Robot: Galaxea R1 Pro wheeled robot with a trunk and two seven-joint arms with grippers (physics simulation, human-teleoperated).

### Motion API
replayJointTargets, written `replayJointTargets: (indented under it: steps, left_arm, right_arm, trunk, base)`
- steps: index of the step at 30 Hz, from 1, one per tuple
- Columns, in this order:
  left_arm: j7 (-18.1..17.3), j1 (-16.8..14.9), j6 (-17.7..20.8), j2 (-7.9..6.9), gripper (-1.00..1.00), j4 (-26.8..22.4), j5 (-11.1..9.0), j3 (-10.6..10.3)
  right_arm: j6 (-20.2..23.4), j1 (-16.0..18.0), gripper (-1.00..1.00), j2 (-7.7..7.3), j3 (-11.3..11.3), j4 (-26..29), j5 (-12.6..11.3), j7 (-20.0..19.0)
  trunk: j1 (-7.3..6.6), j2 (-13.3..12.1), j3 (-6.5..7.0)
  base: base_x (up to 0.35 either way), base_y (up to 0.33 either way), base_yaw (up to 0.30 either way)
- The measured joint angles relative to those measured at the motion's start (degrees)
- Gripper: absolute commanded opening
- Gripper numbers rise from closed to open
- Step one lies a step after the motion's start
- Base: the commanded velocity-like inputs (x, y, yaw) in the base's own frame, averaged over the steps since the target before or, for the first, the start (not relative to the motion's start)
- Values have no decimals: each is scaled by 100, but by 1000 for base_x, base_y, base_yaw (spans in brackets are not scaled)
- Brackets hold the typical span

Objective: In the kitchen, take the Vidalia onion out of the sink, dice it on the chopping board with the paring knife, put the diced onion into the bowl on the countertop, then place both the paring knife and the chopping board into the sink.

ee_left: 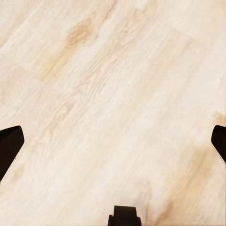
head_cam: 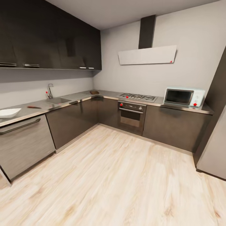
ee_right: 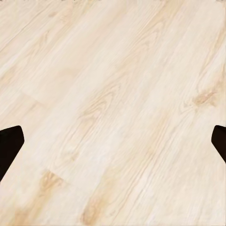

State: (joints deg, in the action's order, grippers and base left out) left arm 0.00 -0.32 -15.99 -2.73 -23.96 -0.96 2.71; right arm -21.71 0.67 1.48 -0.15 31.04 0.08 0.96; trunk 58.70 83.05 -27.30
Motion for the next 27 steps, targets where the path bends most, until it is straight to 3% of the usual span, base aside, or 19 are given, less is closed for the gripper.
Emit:
replayJointTargets:
  steps: [27]
  left_arm:
    - [0,-1,0,7,100,0,5,-3]
  right_arm:
    - [0,0,100,0,-1,0,0,0]
  trunk:
    - [0,0,0]
  base:
    - [345,0,0]
